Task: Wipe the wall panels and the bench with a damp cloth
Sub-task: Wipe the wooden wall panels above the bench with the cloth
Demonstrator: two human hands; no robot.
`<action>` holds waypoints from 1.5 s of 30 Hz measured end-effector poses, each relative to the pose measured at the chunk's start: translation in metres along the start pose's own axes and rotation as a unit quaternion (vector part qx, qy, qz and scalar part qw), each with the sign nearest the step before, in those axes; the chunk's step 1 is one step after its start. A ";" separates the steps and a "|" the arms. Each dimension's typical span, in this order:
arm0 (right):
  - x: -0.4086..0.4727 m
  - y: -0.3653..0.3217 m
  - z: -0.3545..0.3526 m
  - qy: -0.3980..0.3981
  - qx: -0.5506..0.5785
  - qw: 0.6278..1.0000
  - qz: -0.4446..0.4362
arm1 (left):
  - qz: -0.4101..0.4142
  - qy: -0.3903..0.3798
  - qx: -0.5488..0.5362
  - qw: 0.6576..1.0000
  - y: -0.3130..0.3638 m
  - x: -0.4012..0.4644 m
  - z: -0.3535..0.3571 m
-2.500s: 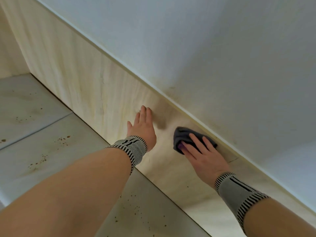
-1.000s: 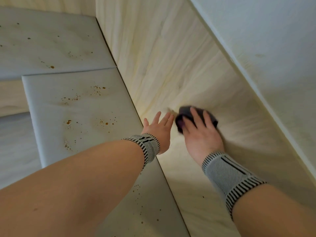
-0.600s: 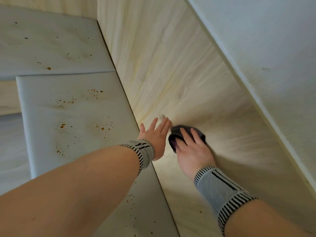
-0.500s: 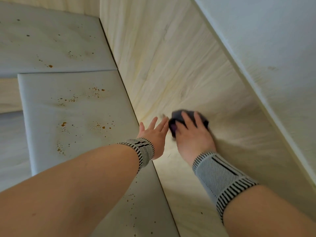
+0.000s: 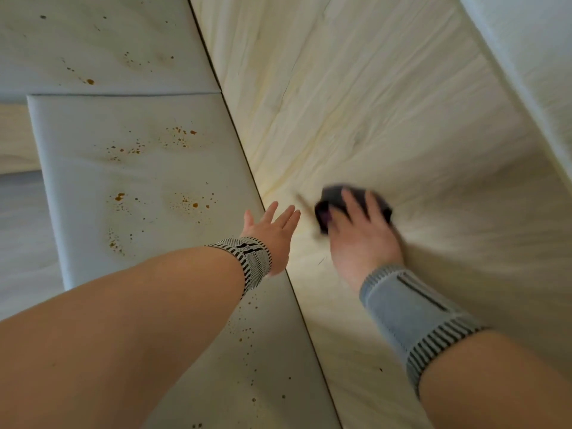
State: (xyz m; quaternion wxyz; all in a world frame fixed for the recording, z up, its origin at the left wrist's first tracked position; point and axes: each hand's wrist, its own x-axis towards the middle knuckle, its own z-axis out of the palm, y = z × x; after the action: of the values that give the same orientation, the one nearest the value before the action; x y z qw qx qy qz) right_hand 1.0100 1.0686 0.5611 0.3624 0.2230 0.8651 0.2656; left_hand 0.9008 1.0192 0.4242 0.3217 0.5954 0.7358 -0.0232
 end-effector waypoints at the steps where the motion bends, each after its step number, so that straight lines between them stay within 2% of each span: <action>1: 0.009 0.007 -0.008 0.030 -0.003 0.999 0.027 | -0.004 -0.003 0.003 1.000 -0.002 0.002 0.004; 3: 0.018 0.010 -0.011 0.054 0.005 0.997 0.062 | -0.008 -0.010 0.011 1.000 -0.007 0.005 0.014; 5: 0.020 -0.005 0.006 0.040 0.025 0.998 0.050 | -0.013 -0.018 0.010 1.000 -0.012 0.010 0.028; 10: 0.008 -0.061 0.076 -0.097 0.047 0.988 -0.107 | -0.032 -0.058 0.005 0.998 -0.031 0.026 0.064; 12: 0.018 -0.066 0.082 -0.117 0.035 0.985 -0.124 | -0.051 -0.079 0.012 0.995 -0.040 0.033 0.075; 16: 0.054 -0.062 0.073 -0.027 0.024 0.998 -0.059 | -0.077 -0.101 0.040 0.991 -0.057 0.054 0.090; 18: 0.060 -0.069 0.081 -0.026 0.033 0.997 -0.059 | -0.084 -0.116 0.056 0.988 -0.064 0.064 0.093; 21: 0.042 -0.096 0.116 -0.109 0.016 0.984 -0.141 | -0.086 -0.124 0.064 0.987 -0.072 0.074 0.104; 24: 0.023 -0.125 0.157 -0.231 0.002 0.948 -0.218 | -0.073 -0.100 0.096 0.988 -0.078 0.078 0.118; 27: 0.023 -0.140 0.178 -0.299 -0.014 0.921 -0.250 | -0.061 -0.106 0.110 0.986 -0.082 0.080 0.122; 31: 0.060 -0.147 0.173 -0.265 -0.013 0.935 -0.236 | -0.058 -0.109 0.111 0.986 -0.081 0.082 0.115; 36: 0.117 -0.138 0.149 -0.129 -0.008 0.977 -0.170 | -0.069 -0.097 0.110 0.987 -0.079 0.084 0.120; 41: 0.097 -0.142 0.155 -0.185 -0.039 0.960 -0.205 | -0.057 -0.091 0.105 0.989 -0.085 0.083 0.120; 45: 0.111 -0.141 0.147 -0.157 -0.031 0.972 -0.172 | -0.051 -0.087 0.100 0.990 -0.088 0.084 0.125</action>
State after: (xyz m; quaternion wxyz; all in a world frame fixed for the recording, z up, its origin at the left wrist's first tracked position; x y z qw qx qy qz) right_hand 1.0217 1.0695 0.3298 0.5407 0.0980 0.8142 0.1877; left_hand 0.8714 1.0134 0.2526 0.3215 0.5818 0.7286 -0.1653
